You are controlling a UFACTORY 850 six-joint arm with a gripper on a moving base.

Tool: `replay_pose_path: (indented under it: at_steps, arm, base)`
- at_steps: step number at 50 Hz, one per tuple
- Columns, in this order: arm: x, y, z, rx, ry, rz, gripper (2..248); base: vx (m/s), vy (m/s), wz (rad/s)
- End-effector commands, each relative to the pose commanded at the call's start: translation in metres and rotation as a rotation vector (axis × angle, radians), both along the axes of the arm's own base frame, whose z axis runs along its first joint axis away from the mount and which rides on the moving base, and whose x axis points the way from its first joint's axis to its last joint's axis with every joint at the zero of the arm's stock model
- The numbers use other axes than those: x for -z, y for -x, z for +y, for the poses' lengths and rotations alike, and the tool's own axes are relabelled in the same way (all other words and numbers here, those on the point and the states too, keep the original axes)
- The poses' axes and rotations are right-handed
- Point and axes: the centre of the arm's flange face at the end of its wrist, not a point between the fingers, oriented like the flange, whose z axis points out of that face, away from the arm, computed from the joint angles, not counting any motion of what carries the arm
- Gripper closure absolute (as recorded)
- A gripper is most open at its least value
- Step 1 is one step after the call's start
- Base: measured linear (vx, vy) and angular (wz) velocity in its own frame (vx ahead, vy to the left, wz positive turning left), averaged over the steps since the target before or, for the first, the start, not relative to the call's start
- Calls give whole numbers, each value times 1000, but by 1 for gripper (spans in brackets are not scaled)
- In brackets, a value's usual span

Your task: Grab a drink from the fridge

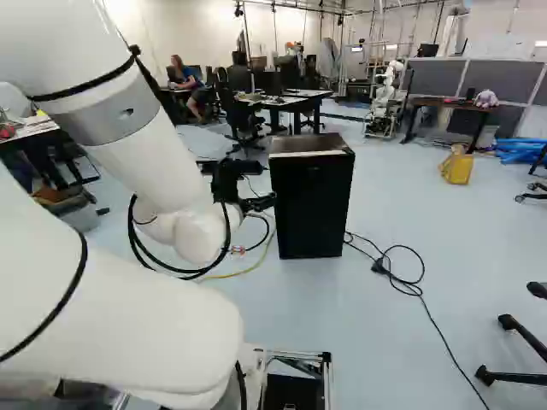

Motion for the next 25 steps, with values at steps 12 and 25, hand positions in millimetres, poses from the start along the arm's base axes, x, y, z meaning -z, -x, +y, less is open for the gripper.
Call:
replay_pose_path:
  at_steps: [12,25]
  arm:
    - [0,0,0,0,0,0,3]
    - [0,0,0,0,0,0,3]
  base:
    - [0,0,0]
    - [0,0,0]
